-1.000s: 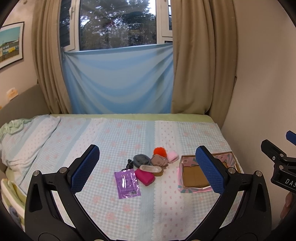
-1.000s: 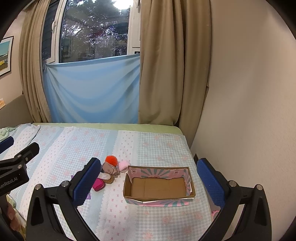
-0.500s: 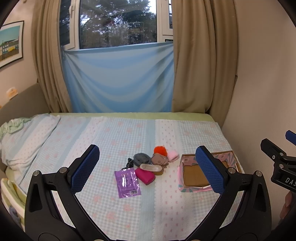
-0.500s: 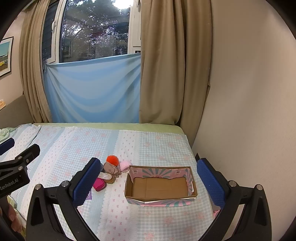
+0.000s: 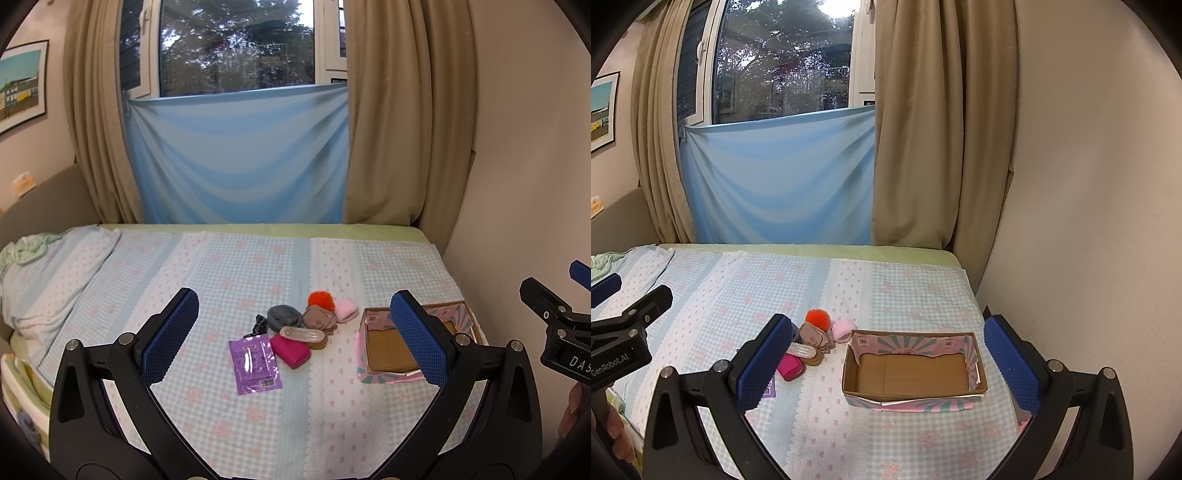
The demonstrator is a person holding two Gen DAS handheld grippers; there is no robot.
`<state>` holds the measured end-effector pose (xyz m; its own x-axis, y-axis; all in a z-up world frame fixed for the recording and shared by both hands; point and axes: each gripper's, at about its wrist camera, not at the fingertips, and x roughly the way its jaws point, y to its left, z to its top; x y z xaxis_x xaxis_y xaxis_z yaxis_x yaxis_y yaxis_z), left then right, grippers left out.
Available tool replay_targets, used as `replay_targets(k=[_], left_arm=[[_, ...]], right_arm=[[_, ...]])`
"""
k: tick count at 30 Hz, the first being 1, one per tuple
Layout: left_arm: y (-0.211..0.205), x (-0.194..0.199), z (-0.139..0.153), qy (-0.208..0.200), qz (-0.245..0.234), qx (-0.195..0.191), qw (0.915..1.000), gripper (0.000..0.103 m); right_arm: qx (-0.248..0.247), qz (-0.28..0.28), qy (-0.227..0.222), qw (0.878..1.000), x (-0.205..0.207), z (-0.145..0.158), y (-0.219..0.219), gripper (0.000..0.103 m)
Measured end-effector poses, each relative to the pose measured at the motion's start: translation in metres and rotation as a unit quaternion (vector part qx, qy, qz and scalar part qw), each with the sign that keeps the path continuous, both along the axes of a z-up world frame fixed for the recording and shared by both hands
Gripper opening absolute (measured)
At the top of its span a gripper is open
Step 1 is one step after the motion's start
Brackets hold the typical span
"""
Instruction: Organize soft objects
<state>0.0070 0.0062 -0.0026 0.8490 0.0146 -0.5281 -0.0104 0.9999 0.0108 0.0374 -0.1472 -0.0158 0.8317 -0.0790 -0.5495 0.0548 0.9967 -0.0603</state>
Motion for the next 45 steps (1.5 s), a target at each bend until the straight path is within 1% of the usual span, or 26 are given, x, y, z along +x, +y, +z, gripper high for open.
replay_targets(k=[17, 27, 31, 34, 35, 39, 42, 45], left_arm=[[0.005, 0.005, -0.002, 0.003, 0.003, 0.002, 1.0000, 0.103], [0.002, 0.003, -0.001, -0.012, 0.003, 0.011, 0.9999, 0.103], [0.003, 0.003, -0.001, -0.013, -0.006, 0.008, 0.9999, 0.103], [0.005, 0.009, -0.005, 0.006, -0.006, 0.013, 0.9999, 0.103], [0.007, 0.014, -0.009, 0.020, -0.004, 0.012, 0.9997, 0.103], [0.013, 0.031, -0.026, 0.058, 0.013, -0.003, 0.9982, 0.103], [0.018, 0.043, -0.047, 0.077, 0.034, -0.018, 0.9963, 0.103], [0.022, 0.052, -0.070, 0.097, 0.067, -0.028, 0.9926, 0.103]], right_arm=[[-0.003, 0.003, -0.011, 1.000, -0.002, 0.000, 0.005, 0.103], [0.006, -0.003, -0.015, 1.000, -0.003, -0.001, 0.002, 0.103], [0.004, -0.010, -0.022, 1.000, -0.002, 0.001, 0.000, 0.103], [0.010, -0.008, -0.015, 1.000, 0.005, 0.000, -0.001, 0.103], [0.011, -0.007, -0.008, 1.000, 0.010, -0.001, -0.001, 0.103], [0.007, 0.005, 0.007, 1.000, 0.028, -0.007, 0.000, 0.103], [-0.003, 0.031, 0.012, 0.999, 0.045, -0.018, 0.004, 0.103], [0.003, 0.070, 0.034, 0.997, 0.066, -0.037, 0.010, 0.103]])
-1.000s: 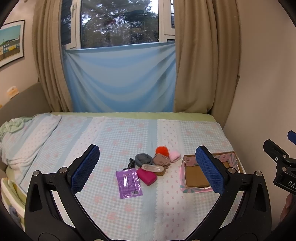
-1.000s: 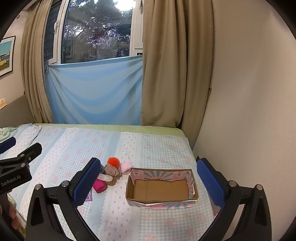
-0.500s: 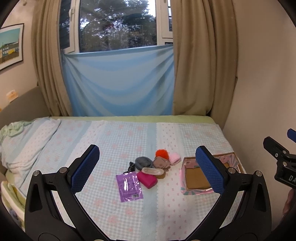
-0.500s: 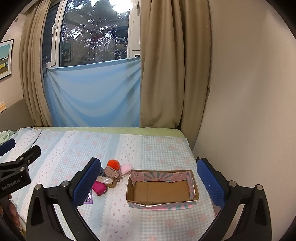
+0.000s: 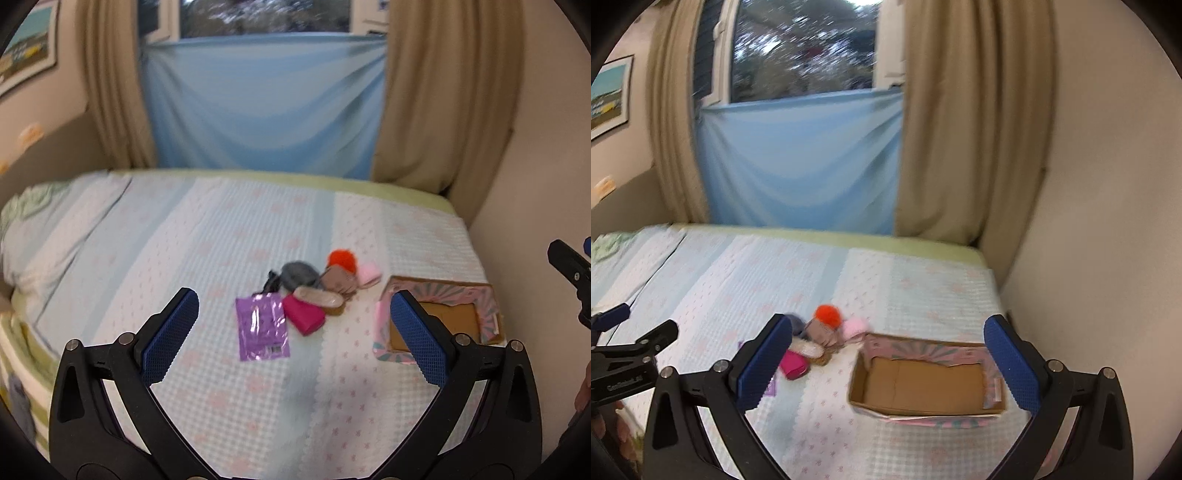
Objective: Organize soft objects
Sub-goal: 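Lower both tools toward the pile of soft items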
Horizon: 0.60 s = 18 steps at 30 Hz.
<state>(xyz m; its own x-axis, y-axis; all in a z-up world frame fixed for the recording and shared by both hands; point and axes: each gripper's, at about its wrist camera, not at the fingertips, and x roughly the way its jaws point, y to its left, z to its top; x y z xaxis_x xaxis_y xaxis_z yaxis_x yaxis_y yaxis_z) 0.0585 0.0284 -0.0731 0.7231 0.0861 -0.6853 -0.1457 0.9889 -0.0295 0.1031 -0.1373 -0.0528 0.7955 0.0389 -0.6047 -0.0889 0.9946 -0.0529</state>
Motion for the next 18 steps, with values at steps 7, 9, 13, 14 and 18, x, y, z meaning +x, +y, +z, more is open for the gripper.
replay_targets(k=[7, 9, 13, 14, 18], left_arm=[[0.026, 0.025, -0.070, 0.047, 0.056, -0.022, 0.9971, 0.103], [0.033, 0.034, -0.089, 0.057, 0.066, -0.024, 0.9959, 0.103], [0.043, 0.055, -0.133, 0.087, 0.077, -0.021, 0.9930, 0.103], [0.045, 0.062, -0.146, 0.097, 0.077, -0.022, 0.9921, 0.103], [0.053, 0.093, -0.199, 0.125, 0.077, -0.024, 0.9889, 0.103]], right_arm=[[0.003, 0.094, 0.059, 0.994, 0.053, -0.061, 0.027, 0.103], [0.010, 0.114, 0.082, 0.990, 0.071, -0.081, 0.033, 0.103], [0.013, 0.135, 0.117, 0.984, 0.102, -0.120, 0.048, 0.103], [0.011, 0.137, 0.130, 0.982, 0.113, -0.134, 0.053, 0.103], [0.008, 0.139, 0.169, 0.976, 0.141, -0.176, 0.070, 0.103]])
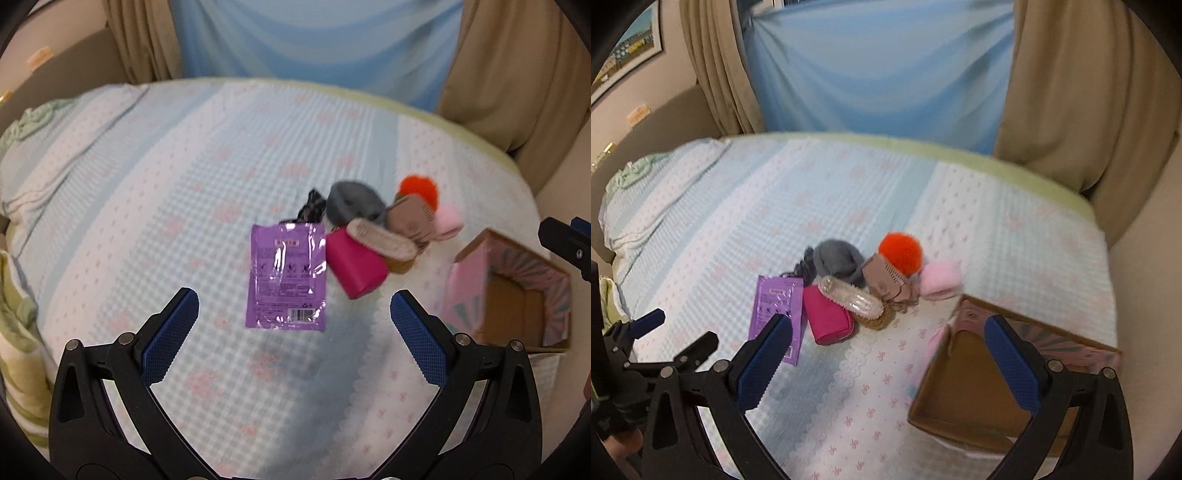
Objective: Organize soft objects
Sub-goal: 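Lower both tools toward the pile of soft items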
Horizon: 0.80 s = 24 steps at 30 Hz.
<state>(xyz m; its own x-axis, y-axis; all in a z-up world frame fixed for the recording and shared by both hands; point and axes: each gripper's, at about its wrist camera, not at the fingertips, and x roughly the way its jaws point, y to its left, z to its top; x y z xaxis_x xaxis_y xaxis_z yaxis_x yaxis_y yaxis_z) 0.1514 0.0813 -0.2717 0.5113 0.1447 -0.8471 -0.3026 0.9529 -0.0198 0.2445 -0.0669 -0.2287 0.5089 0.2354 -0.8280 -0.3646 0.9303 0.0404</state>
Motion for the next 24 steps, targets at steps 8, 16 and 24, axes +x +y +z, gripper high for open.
replay_targets(k=[8, 16, 24], left_arm=[[0.018, 0.051, -0.088, 0.047, -0.001, -0.001, 0.9989, 0.103], [0.028, 0.085, -0.148, 0.082, 0.000, -0.005, 0.9967, 0.103], [0.029, 0.103, -0.182, 0.106, -0.004, 0.005, 0.9944, 0.103]], right_arm=[[-0.026, 0.014, 0.075, 0.997, 0.056, -0.084, 0.034, 0.103], [-0.050, 0.022, 0.144, 0.988, 0.095, -0.165, 0.054, 0.083], [-0.057, 0.023, 0.189, 0.980, 0.107, -0.204, 0.056, 0.072]])
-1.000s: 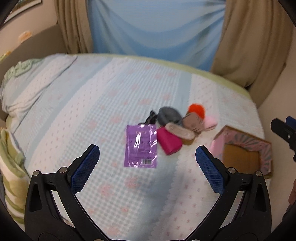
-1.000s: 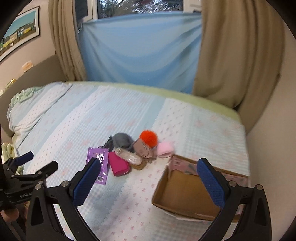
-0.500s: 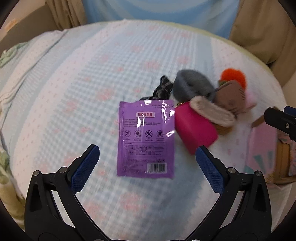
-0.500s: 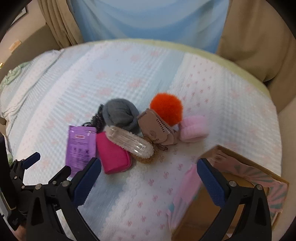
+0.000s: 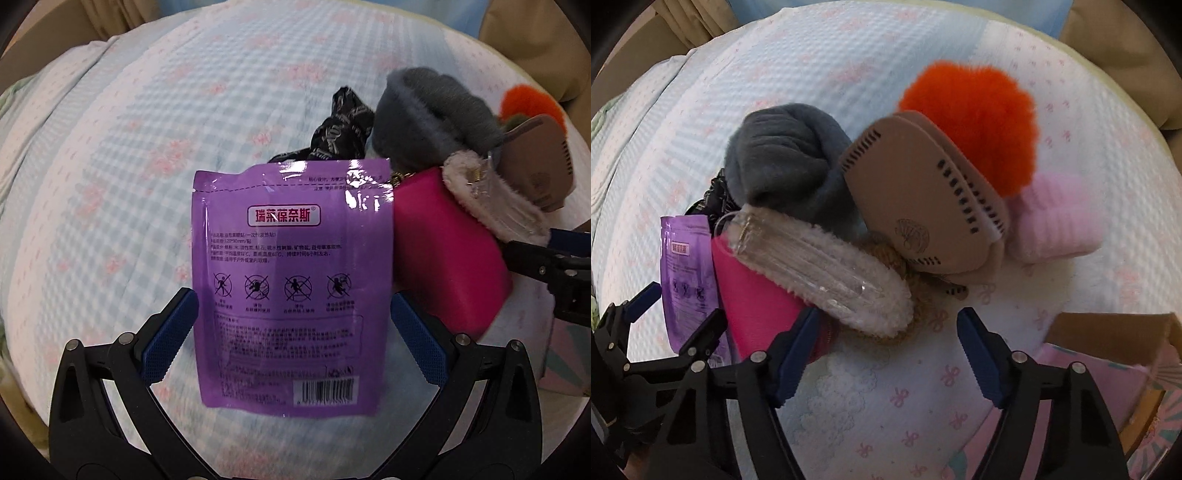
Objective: Organize soft objects
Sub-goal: 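Lower both tools toward the pile of soft items, then grasp the fuzzy slipper with the right tool while the left tool reaches for the purple sachet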
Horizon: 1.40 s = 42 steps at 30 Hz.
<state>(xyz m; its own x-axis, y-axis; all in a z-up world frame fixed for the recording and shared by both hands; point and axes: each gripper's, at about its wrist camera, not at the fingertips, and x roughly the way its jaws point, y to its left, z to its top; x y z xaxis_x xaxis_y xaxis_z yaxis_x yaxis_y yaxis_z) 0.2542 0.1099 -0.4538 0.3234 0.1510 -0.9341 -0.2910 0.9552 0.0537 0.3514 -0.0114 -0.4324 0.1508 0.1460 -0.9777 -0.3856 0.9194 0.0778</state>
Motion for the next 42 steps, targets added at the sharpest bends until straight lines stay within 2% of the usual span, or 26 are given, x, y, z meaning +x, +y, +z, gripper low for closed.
replay_targets(k=[3, 5, 7, 10, 12, 13, 15, 16, 18, 20, 24, 34, 42], left_arm=[[0.001, 0.005, -0.006, 0.003, -0.002, 0.004, 1.0000, 0.103], [0.001, 0.007, -0.007, 0.004, -0.005, 0.008, 0.9999, 0.102], [-0.001, 0.012, -0.011, 0.008, -0.010, 0.015, 0.9998, 0.099], [0.000, 0.015, -0.013, 0.011, -0.016, 0.007, 0.9998, 0.088], [-0.001, 0.015, -0.012, 0.005, -0.015, 0.002, 0.9999, 0.070], [-0.001, 0.015, -0.011, 0.004, -0.017, 0.004, 0.9998, 0.066], [-0.002, 0.015, -0.007, 0.006, -0.021, 0.009, 0.9997, 0.045], [-0.001, 0.015, -0.006, 0.007, -0.019, 0.011, 0.9997, 0.041], [0.002, 0.012, -0.003, 0.009, -0.012, 0.012, 0.9998, 0.026], [0.010, 0.011, -0.001, 0.009, -0.003, 0.011, 0.9999, 0.019], [0.023, 0.005, 0.005, 0.005, 0.012, -0.002, 0.9999, 0.012], [0.026, -0.019, 0.035, -0.022, 0.019, 0.005, 0.9996, 0.007], [0.024, -0.031, 0.059, -0.059, 0.014, 0.013, 0.9980, 0.004]], right_arm=[[0.008, 0.003, 0.000, 1.000, 0.004, -0.002, -0.001, 0.072], [0.018, 0.008, 0.001, 1.000, 0.007, -0.003, -0.002, 0.067], [0.033, 0.010, 0.010, 0.999, 0.009, -0.006, -0.002, 0.055], [0.046, 0.000, 0.025, 0.999, 0.014, -0.011, -0.004, 0.050], [0.055, -0.004, 0.027, 0.998, 0.014, -0.009, -0.007, 0.045], [0.056, -0.005, 0.026, 0.998, 0.014, -0.008, -0.008, 0.044], [0.057, -0.005, 0.024, 0.998, 0.012, -0.005, -0.013, 0.042], [0.057, -0.004, 0.022, 0.998, 0.010, -0.005, -0.014, 0.041], [0.057, -0.004, 0.019, 0.998, 0.007, -0.003, -0.016, 0.040], [0.058, -0.006, 0.018, 0.998, 0.004, -0.001, -0.020, 0.039], [0.060, -0.011, 0.016, 0.998, -0.006, 0.003, -0.027, 0.037], [0.069, -0.022, 0.006, 0.997, -0.030, 0.027, -0.027, 0.035], [0.080, -0.025, -0.019, 0.996, -0.060, 0.062, -0.041, 0.035]])
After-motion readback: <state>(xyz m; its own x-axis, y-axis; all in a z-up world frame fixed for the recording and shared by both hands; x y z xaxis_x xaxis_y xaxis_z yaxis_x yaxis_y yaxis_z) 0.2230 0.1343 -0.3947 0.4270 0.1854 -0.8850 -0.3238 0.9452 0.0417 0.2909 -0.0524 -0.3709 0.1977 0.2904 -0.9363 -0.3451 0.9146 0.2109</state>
